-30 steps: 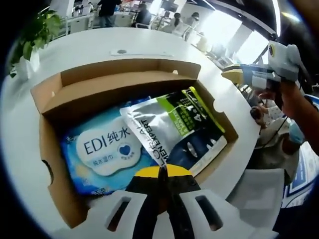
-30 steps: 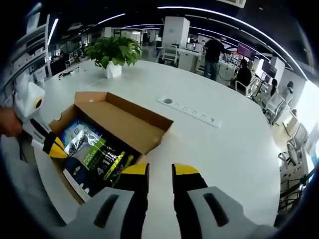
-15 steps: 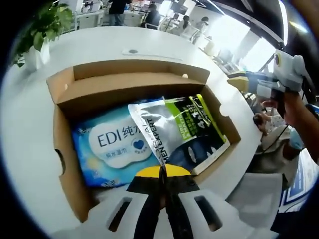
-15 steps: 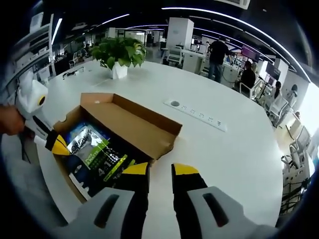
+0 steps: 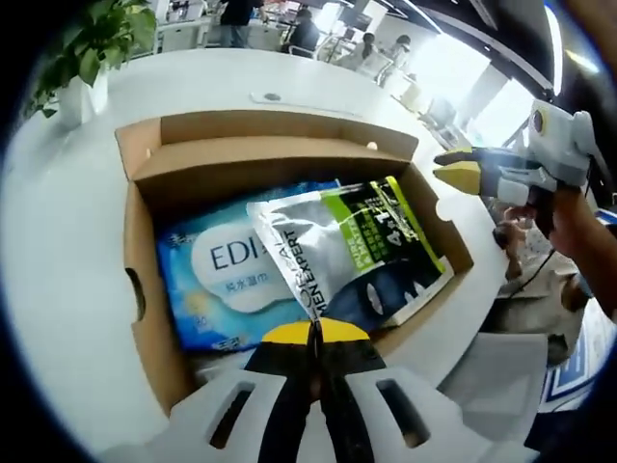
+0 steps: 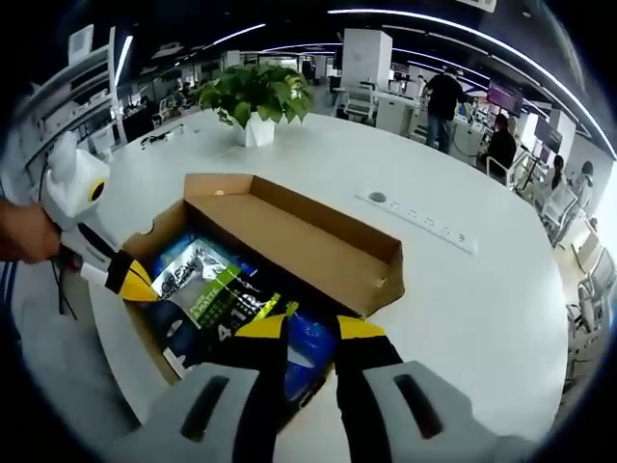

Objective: Operate the shoe box by opening the lid, removing the specified soft item, and placing it in the target area until the item is outside and the box remains undamaged.

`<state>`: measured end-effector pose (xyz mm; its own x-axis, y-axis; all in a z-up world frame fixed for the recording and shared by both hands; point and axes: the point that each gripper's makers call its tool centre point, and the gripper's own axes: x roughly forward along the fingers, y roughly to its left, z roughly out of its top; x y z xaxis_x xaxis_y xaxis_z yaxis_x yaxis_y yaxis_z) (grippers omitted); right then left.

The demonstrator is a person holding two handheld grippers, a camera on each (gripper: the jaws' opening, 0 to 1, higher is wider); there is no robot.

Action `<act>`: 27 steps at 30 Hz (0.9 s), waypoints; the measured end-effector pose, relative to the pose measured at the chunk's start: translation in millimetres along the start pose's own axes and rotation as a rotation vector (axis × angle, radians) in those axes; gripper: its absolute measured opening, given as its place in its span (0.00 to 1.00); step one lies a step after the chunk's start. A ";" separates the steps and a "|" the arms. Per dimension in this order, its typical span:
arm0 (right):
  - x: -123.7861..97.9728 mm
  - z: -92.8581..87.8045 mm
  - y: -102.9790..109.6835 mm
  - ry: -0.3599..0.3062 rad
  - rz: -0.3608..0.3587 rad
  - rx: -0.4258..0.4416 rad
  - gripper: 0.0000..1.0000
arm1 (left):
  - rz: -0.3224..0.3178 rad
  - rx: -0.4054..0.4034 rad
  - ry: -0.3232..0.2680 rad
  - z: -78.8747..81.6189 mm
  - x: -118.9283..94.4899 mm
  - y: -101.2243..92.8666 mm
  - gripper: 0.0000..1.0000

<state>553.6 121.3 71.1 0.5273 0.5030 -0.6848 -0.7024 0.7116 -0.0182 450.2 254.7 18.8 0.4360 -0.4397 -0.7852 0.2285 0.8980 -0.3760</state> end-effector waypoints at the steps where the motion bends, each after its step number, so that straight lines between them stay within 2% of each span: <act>1: 2.6 -1.5 2.1 0.006 0.007 0.002 0.16 | 0.001 0.006 0.003 -0.9 0.3 -0.1 0.00; 5: 15.0 -11.9 11.1 0.043 0.040 0.026 0.16 | 0.000 0.003 -0.001 -2.2 0.0 0.7 0.00; 15: 36.4 -19.6 16.5 0.086 0.081 0.108 0.16 | -0.001 0.013 -0.001 0.0 1.5 4.2 0.00; 25: 42.2 -20.2 24.6 0.084 0.114 0.167 0.08 | -0.002 0.025 0.010 -1.5 4.4 4.2 0.00; 27: 41.5 -20.6 24.6 0.087 0.113 0.156 0.03 | -0.001 0.026 0.007 -1.6 4.6 5.2 0.00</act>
<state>548.4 149.6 27.2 0.4014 0.5443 -0.7366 -0.6688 0.7237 0.1703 452.0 257.4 12.4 0.4299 -0.4401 -0.7884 0.2513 0.8970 -0.3638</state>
